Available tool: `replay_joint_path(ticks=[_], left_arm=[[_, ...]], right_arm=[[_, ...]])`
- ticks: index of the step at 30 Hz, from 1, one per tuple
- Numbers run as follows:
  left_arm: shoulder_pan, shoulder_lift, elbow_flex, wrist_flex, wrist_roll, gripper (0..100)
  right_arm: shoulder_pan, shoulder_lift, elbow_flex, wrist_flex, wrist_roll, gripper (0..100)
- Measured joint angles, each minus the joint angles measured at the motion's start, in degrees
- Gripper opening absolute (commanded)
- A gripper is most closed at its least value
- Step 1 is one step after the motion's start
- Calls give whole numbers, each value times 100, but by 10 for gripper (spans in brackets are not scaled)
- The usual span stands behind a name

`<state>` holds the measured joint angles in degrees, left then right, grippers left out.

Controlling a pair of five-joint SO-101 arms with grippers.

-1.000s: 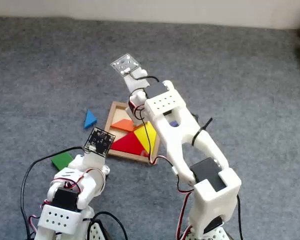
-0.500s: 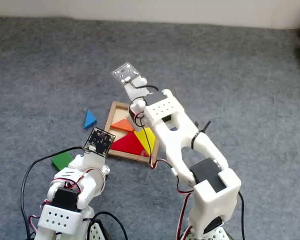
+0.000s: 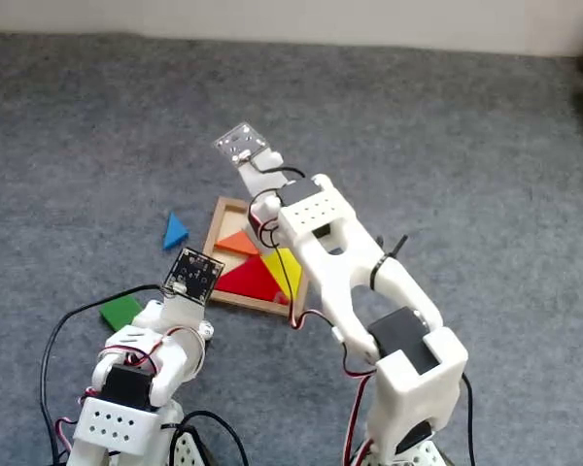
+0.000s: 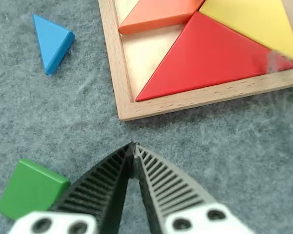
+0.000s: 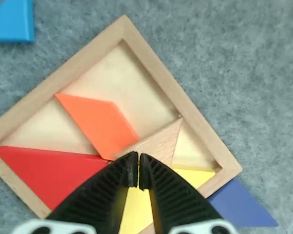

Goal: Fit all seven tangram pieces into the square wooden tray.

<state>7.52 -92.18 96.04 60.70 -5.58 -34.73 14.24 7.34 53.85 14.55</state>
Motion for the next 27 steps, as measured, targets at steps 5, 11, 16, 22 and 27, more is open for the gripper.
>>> replay_joint_path(ticks=[5, 11, 16, 22, 27], left_arm=[[0, 0, 0, 0, 0, 6], [0, 0, 0, 0, 0, 6], [0, 0, 0, 0, 0, 6], [0, 0, 0, 0, 0, 6], [0, 0, 0, 0, 0, 6]], right_arm=[[35, -9, 123, -448, 0, 19], [35, -26, 484, -651, 26, 19], [-237, -229, 826, -668, 536, 19], [-580, -387, 1046, -484, 633, 3], [-835, -396, 1046, 70, 633, 3]])
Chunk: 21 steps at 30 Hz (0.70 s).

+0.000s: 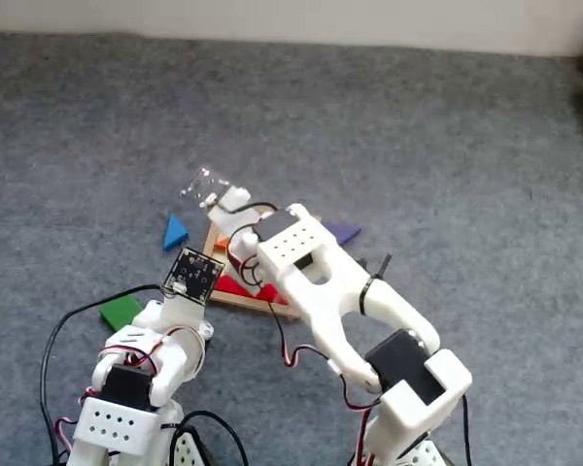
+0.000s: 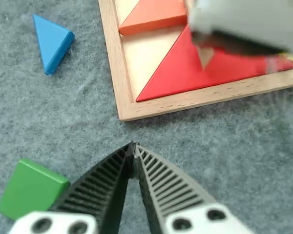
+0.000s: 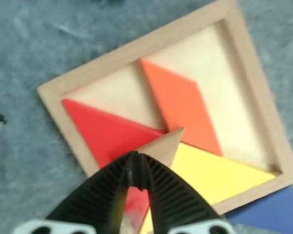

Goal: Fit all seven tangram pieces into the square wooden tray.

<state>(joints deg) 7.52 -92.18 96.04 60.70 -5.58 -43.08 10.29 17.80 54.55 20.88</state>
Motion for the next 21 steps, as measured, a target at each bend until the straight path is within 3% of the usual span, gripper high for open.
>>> replay_joint_path(ticks=[9, 17, 21], left_arm=[[0, 0, 0, 0, 0, 6], [0, 0, 0, 0, 0, 6], [0, 0, 0, 0, 0, 6]], right_arm=[[-53, -545, 176, 132, 9, 4], [26, -844, 457, -1257, 9, 4], [26, -316, 510, -1670, 9, 4]])
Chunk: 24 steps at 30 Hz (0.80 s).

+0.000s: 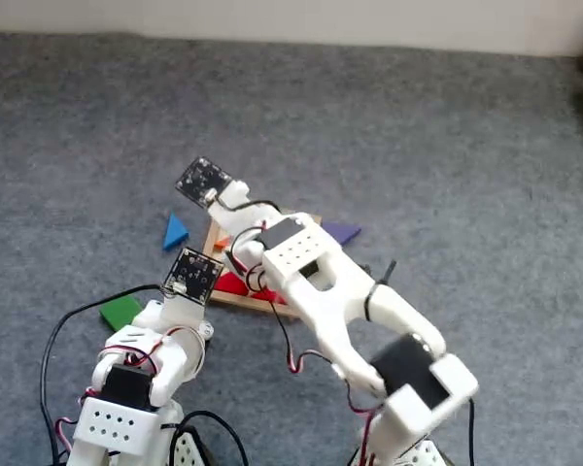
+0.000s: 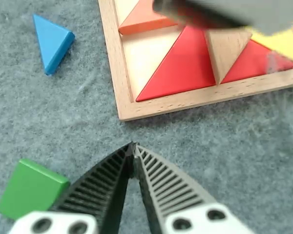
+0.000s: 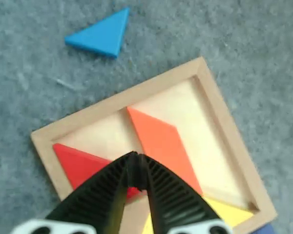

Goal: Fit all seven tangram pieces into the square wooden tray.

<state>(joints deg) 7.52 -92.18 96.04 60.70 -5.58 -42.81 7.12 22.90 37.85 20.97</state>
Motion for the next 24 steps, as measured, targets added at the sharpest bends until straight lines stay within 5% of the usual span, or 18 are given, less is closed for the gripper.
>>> replay_joint_path(ticks=[16, 24], left_arm=[[0, 0, 0, 0, 0, 6], [0, 0, 0, 0, 0, 6]], right_arm=[[1178, 501, -9, -202, 18, 4], [1143, -264, 0, -158, 26, 4]])
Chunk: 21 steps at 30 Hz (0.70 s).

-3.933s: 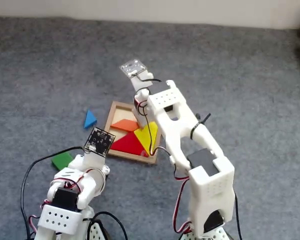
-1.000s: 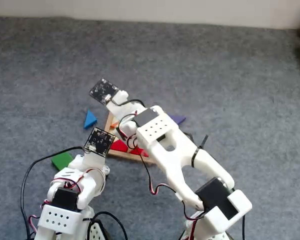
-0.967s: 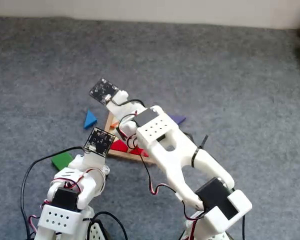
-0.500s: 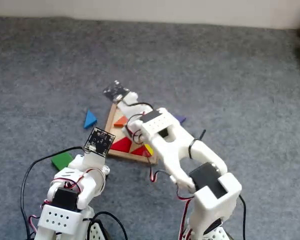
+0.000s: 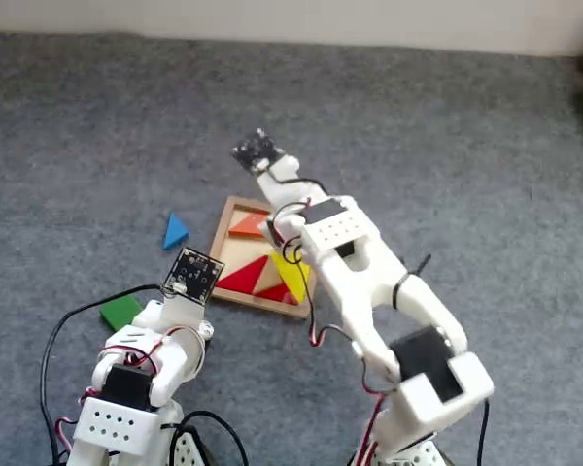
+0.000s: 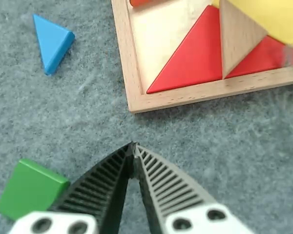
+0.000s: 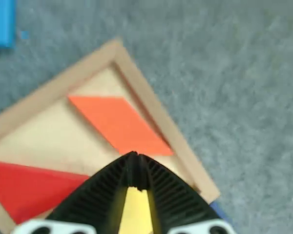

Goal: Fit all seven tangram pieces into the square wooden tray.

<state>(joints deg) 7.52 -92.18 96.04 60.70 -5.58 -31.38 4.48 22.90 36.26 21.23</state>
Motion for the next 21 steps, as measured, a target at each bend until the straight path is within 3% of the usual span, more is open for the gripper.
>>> replay_joint_path(ticks=[12, 21], left_arm=[[0, 0, 0, 0, 0, 6], [0, 0, 0, 0, 0, 6]], right_arm=[[-484, 853, 0, -1055, 0, 4], [9, 976, 0, -1152, 9, 4]])
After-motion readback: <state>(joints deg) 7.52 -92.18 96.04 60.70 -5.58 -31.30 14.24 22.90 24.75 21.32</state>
